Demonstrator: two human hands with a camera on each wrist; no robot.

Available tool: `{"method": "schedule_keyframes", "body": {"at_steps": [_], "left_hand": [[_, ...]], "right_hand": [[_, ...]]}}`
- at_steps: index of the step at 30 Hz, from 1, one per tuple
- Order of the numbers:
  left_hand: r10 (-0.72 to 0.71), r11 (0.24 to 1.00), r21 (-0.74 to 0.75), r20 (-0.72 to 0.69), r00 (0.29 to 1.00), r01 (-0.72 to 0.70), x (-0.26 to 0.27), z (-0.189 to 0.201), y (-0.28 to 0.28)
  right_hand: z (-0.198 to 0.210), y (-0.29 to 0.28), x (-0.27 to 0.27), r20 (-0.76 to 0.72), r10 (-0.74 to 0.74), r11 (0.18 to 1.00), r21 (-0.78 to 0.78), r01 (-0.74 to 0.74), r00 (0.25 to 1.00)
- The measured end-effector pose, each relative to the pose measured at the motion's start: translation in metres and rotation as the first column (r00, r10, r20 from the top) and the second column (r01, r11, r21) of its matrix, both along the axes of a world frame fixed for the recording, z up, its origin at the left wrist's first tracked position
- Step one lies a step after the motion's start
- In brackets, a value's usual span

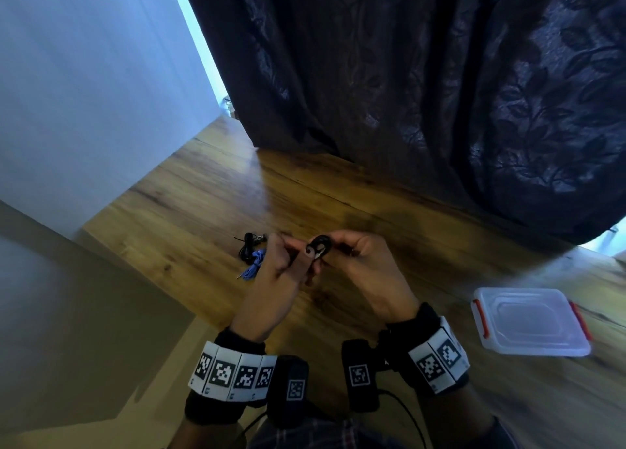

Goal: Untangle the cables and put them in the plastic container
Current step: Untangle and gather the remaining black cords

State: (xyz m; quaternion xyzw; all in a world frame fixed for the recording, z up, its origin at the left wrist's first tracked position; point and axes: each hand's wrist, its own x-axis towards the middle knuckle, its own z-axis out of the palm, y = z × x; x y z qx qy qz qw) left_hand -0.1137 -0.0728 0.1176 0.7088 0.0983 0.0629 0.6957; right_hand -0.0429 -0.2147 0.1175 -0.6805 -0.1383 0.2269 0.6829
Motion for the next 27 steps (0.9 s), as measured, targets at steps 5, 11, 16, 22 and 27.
{"method": "schedule_keyframes", "body": {"at_steps": [5,11,16,22,27], "left_hand": [[-0.014,0.999,-0.03,0.019,1.0,0.015,-0.002,0.002,-0.001],[0.043,0.999,0.013,0.067,0.997,-0.044,0.001,-0.001,0.0],[0.027,0.997,0.066,0.1,0.995,-0.034,0.002,0.0,-0.001],[0.108,0.994,-0.026,0.09,0.99,-0.106,0.003,0.002,-0.001],[0.163,0.982,0.074,0.127,0.978,-0.173,0.002,0.002,-0.005]], "right_hand": [[0.006,-0.006,0.004,0.02,0.122,0.992,-0.03,-0.121,0.992],[0.01,-0.003,-0.001,0.078,0.055,0.997,-0.063,-0.05,0.995],[0.017,-0.002,-0.005,0.021,-0.036,0.999,-0.011,0.037,0.999],[0.02,0.0,-0.01,-0.176,-0.185,0.982,0.008,0.189,0.967],[0.023,0.005,-0.019,-0.178,-0.238,0.971,-0.04,0.235,0.955]]}}
